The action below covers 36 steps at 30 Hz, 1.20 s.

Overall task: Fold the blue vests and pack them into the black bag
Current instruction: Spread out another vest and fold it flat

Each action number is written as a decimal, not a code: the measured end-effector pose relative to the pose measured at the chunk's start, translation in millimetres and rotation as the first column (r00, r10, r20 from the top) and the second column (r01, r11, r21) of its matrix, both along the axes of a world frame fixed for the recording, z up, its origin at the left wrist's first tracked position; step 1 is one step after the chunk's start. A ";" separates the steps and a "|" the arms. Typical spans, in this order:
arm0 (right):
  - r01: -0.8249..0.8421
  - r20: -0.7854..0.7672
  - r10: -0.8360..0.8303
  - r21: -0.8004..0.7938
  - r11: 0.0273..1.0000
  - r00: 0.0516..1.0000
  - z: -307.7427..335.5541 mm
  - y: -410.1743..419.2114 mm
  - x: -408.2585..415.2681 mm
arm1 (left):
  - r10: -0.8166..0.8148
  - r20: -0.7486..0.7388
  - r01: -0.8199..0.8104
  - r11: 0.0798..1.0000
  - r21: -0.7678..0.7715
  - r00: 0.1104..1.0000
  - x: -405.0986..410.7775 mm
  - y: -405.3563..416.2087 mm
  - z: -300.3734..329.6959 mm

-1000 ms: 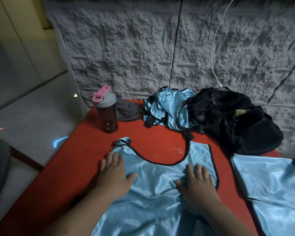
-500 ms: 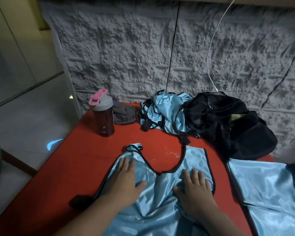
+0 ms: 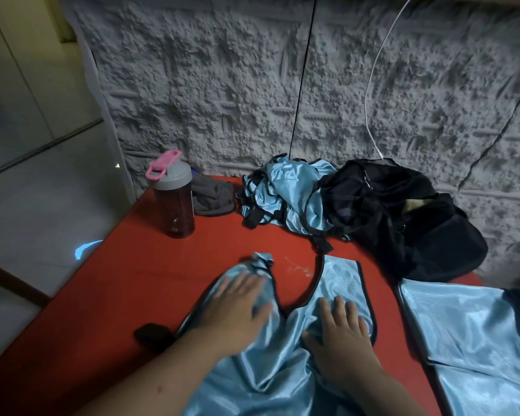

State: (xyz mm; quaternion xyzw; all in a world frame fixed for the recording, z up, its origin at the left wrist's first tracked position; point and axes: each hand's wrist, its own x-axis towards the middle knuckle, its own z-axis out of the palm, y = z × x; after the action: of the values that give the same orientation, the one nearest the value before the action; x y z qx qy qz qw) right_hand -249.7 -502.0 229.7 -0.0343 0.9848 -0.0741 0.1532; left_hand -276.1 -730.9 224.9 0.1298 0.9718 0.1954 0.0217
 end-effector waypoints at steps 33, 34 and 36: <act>0.033 0.013 -0.033 -0.029 0.999 0.999 -3.7 -0.5 -2.6 | 0.526 0.076 -0.523 0.798 0.300 0.847 -73.1 -44.6 19.5; 0.034 0.016 -0.033 -0.050 0.998 0.999 -4.1 0.8 -5.0 | 0.549 0.050 -0.540 0.796 0.273 0.834 -72.7 -46.4 18.7; 0.029 0.005 -0.029 -0.096 0.995 1.000 -3.8 4.4 -10.9 | 0.590 0.012 -0.575 0.782 0.239 0.807 -74.5 -52.3 14.9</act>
State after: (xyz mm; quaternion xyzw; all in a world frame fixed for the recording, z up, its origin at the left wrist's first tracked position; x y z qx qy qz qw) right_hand -260.6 -497.6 225.8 -0.0272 0.9803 -0.1235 0.1518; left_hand -350.6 -783.1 239.9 -0.1689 0.9349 0.3000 -0.0861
